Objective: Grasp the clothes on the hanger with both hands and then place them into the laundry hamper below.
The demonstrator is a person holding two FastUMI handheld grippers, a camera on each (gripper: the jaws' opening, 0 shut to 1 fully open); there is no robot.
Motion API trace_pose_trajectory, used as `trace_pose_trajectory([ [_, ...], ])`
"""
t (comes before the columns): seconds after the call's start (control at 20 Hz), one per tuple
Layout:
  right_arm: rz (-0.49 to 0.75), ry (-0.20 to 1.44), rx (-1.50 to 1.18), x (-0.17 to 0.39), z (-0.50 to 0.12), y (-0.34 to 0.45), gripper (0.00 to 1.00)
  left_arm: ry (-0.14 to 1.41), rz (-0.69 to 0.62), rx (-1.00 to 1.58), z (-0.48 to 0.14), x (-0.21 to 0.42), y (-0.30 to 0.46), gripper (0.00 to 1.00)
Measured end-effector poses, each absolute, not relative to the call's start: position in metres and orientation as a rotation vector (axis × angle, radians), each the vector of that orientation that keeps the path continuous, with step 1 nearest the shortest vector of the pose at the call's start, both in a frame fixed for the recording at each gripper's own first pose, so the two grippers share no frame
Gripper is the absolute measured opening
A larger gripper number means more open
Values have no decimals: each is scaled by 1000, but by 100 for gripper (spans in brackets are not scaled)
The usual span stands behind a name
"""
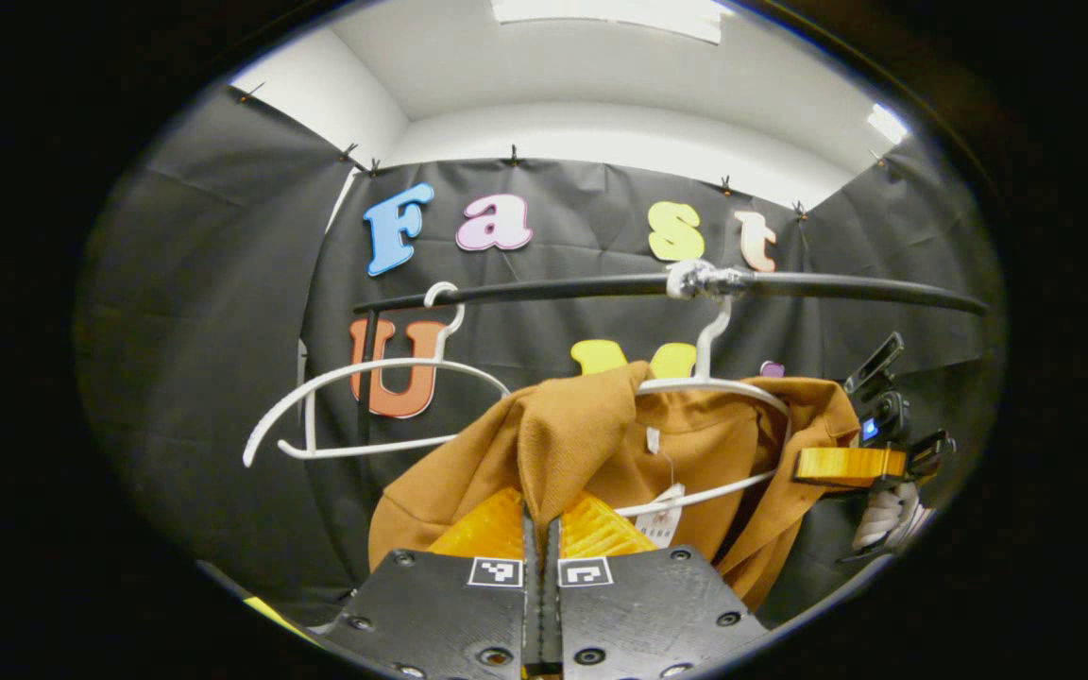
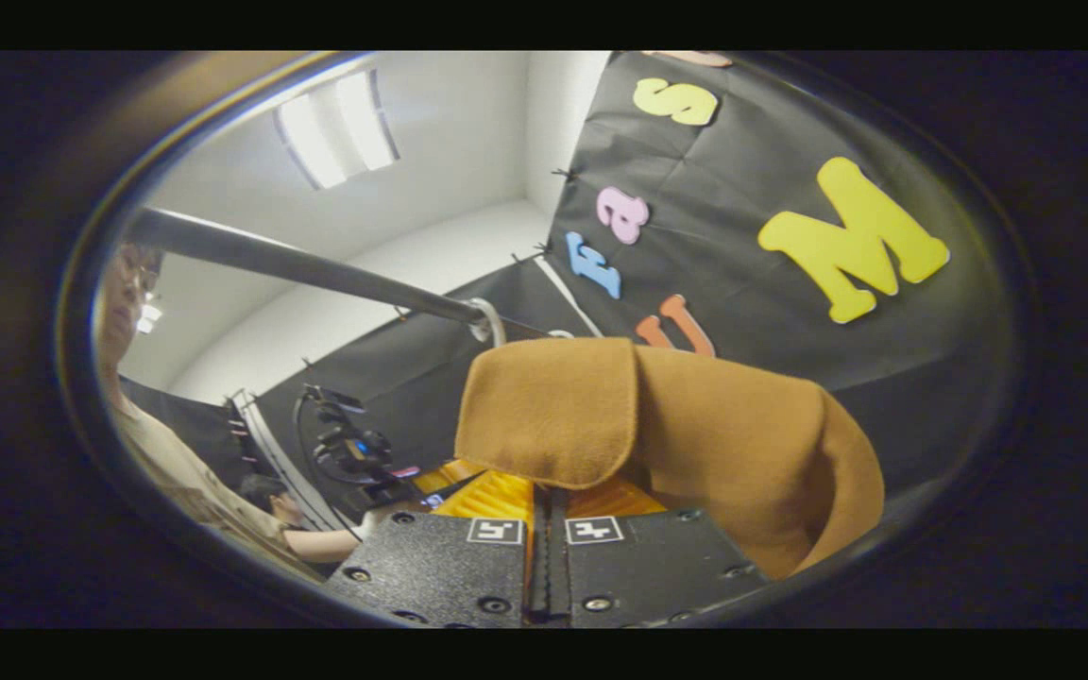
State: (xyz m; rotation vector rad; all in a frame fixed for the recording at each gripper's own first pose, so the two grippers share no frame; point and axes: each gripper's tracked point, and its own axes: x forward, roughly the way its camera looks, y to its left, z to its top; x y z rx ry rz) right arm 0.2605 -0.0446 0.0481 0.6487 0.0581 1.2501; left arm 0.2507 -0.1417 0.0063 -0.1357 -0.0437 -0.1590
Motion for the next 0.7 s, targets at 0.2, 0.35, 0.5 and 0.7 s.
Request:
trace_pose_trajectory([
  [0.2, 1268, -32, 835, 271, 85, -71, 3, -98, -147, -200, 30, 255, -119, 0],
  [0.35, 1209, -93, 1000, 292, 96, -107, 3, -113, -149, -282, 37, 261, -102, 0],
  [0.5, 1178, -130, 1128, 301, 101, -129, 2, -104, -175, -345, 36, 261, -94, 3],
  [0.7, 1145, -130, 1125, 305, 96, -138, 3, -84, -204, -344, 31, 265, -93, 0],
])
